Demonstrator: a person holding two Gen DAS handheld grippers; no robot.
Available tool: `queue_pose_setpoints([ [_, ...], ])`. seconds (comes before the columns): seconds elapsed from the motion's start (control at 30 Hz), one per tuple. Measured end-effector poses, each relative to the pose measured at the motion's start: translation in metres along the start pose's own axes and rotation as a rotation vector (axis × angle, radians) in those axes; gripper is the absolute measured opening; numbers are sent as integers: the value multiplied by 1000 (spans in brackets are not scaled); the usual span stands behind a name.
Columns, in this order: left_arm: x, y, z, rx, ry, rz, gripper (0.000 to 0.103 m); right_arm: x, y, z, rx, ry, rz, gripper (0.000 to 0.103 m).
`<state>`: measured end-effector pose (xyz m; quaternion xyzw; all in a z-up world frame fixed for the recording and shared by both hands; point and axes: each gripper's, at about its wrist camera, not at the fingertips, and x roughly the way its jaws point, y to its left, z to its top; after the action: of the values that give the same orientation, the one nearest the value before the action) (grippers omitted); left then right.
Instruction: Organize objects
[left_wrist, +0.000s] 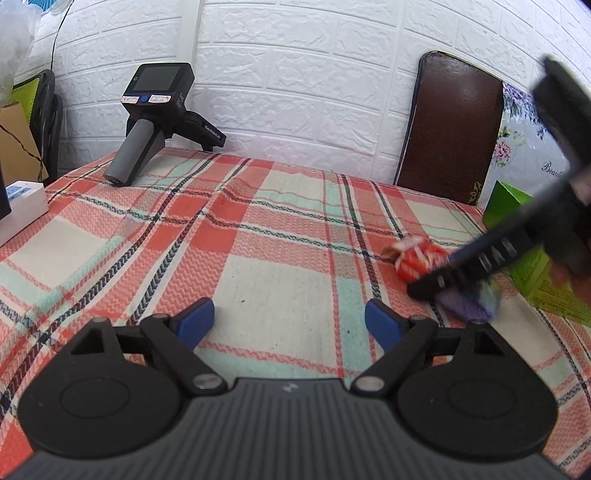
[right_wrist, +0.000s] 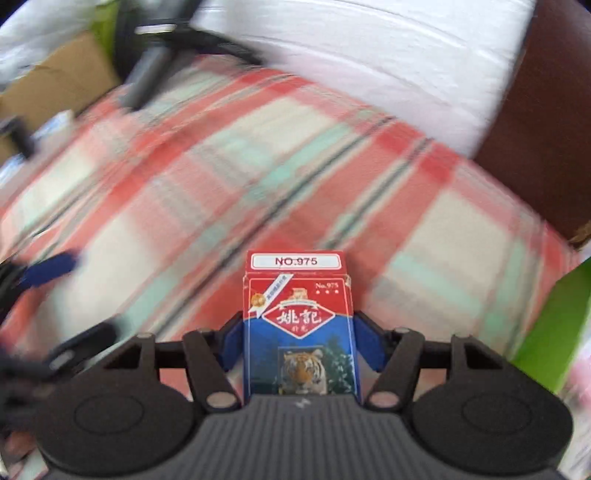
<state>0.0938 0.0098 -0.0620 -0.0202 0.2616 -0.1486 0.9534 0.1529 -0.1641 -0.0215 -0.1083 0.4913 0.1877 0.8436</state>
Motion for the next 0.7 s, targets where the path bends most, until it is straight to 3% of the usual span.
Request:
queue_pose_setpoints([
  [0.1, 1, 1, 0, -3, 5, -1, 92, -18, 28, -32, -14, -66, -21, 62],
  [0.2, 1, -3, 0, 21, 12, 14, 93, -36, 43, -68, 31, -135, 29, 63],
  [0.27, 1, -6, -1, 40, 19, 24, 93, -45, 51, -91, 49, -179, -4, 80],
  [0.4, 1, -12, -2, 84, 36, 54, 93, -61, 64, -131, 95, -260, -43, 87],
  [0.57, -4, -18, -4, 121, 73, 97, 96, -66, 75, -151, 66, -319, -74, 89],
  [0.7, -21, -21, -8, 85, 128, 121, 97, -64, 70, -157, 77, -357, -68, 90],
])
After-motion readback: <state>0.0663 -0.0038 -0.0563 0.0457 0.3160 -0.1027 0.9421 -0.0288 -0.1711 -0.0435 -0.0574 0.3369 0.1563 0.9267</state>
